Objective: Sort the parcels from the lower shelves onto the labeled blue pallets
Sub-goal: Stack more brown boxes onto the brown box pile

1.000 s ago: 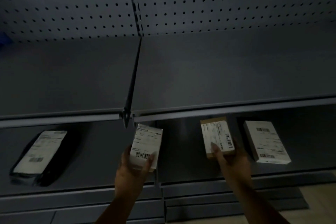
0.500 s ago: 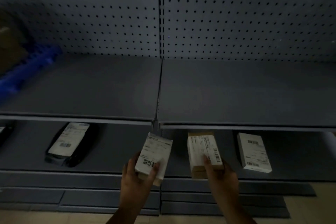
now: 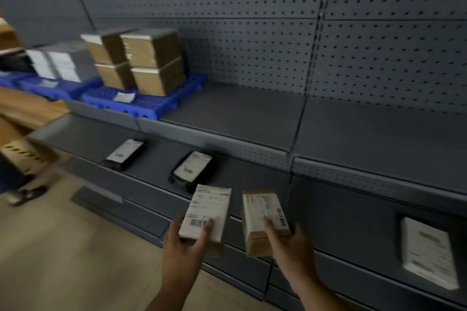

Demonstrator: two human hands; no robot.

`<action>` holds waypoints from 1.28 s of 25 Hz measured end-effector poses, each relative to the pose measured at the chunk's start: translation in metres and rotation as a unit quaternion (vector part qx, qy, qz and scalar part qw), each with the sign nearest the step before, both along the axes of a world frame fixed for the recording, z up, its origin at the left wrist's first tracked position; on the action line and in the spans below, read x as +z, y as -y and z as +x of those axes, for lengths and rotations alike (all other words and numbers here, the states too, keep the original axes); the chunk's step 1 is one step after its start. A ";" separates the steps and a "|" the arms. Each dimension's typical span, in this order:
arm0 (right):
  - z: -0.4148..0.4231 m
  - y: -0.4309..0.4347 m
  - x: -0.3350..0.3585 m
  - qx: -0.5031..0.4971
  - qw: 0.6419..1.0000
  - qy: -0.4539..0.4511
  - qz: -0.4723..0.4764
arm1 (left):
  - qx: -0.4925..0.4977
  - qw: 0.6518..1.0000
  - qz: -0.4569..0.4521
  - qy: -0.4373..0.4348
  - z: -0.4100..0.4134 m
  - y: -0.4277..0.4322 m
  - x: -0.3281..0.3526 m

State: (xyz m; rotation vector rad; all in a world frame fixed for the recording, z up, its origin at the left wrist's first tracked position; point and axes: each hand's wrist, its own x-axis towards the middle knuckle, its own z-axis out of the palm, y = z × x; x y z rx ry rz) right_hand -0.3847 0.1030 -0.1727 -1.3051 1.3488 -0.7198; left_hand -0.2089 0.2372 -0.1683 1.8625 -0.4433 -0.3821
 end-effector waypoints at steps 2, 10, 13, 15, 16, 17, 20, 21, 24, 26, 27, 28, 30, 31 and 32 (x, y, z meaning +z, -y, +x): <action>0.032 -0.018 0.013 0.047 0.999 0.006 -0.001 | 0.047 0.999 -0.005 0.016 0.016 -0.023 0.021; 0.142 -0.066 0.105 0.177 0.984 0.007 -0.018 | 0.188 0.980 -0.011 0.068 0.104 -0.095 0.104; 0.182 -0.067 0.153 0.182 0.983 0.013 -0.038 | 0.178 0.982 -0.050 0.036 0.147 -0.097 0.146; 0.204 -0.064 0.189 0.163 0.985 0.014 -0.059 | 0.157 0.986 -0.060 0.015 0.175 -0.095 0.175; 0.214 -0.061 0.207 0.156 0.985 0.015 -0.071 | 0.146 0.987 -0.064 0.006 0.190 -0.093 0.190; 0.224 -0.057 0.224 0.152 0.985 0.019 -0.083 | 0.133 0.989 -0.066 0.000 0.207 -0.090 0.203; 0.252 -0.049 0.275 0.124 0.986 0.041 -0.106 | 0.096 0.989 -0.110 -0.023 0.261 -0.075 0.241; 0.262 -0.045 0.291 0.110 0.986 0.045 -0.117 | 0.089 0.989 -0.113 -0.016 0.278 -0.070 0.254; 0.294 -0.037 0.340 0.077 0.984 0.043 -0.155 | 0.053 0.993 -0.101 0.027 0.317 -0.053 0.299; 0.314 -0.024 0.370 0.057 0.985 0.055 -0.155 | 0.032 0.993 -0.103 0.054 0.342 -0.036 0.328; 0.323 -0.017 0.380 0.050 0.985 0.054 -0.157 | 0.019 0.993 -0.102 0.061 0.353 -0.028 0.338; 0.335 -0.006 0.387 0.038 0.983 0.049 -0.172 | 0.012 0.991 -0.121 0.059 0.366 -0.019 0.345; 0.356 0.022 0.399 0.018 0.975 0.034 -0.221 | -0.004 0.987 -0.149 0.053 0.392 0.006 0.359; 0.364 0.033 0.402 0.012 0.973 0.027 -0.231 | -0.012 0.986 -0.157 0.057 0.406 0.018 0.365; 0.373 0.042 0.405 0.010 0.973 0.026 -0.229 | -0.014 0.984 -0.166 0.061 0.418 0.027 0.370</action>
